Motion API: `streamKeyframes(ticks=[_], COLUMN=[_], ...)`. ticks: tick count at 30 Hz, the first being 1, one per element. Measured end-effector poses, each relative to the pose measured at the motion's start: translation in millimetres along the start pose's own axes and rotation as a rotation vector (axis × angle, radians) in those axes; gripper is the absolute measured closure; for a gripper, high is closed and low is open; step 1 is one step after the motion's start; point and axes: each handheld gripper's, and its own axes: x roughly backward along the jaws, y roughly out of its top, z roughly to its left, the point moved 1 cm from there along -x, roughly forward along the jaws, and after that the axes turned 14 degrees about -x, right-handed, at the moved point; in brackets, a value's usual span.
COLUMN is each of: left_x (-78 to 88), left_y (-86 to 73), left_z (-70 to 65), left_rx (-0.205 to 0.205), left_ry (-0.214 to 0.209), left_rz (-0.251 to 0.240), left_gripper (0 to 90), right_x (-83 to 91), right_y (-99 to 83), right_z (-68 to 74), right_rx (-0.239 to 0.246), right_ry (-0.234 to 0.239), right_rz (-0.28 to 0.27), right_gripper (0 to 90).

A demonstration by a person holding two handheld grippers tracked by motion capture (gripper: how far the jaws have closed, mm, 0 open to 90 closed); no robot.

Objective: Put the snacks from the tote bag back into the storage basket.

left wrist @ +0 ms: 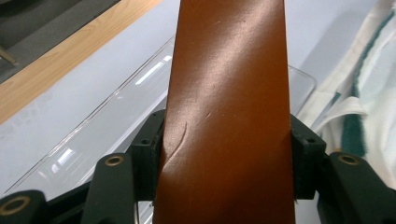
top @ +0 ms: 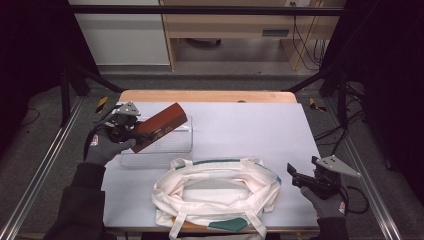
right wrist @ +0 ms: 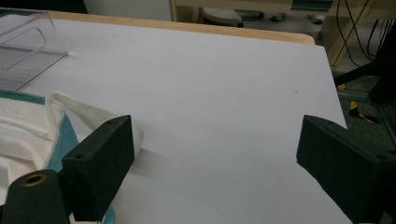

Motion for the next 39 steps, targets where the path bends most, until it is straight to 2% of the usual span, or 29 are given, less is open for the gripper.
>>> streamKeyframes(ticks=[15, 22, 39], left_x=[-14.1, -21.3, -33.0], left_y=[-16.7, -20.9, -34.3], left_z=[18.9, 22.6, 25.4], left_rx=[0.025, 0.022, 0.021], left_ry=[0.013, 0.01, -0.006], left_rz=[0.035, 0.058, 0.08], left_gripper=[42.6, 42.6, 42.6], right_x=[-1.1, -1.1, -1.6], right_y=[-0.8, -1.0, -1.3], right_z=[-0.1, -1.0, -0.6], right_rx=[0.001, -0.001, 0.002], right_ry=[-0.001, -0.002, -0.001], right_rz=[0.004, 0.004, 0.006], right_gripper=[11.5, 11.5, 11.5])
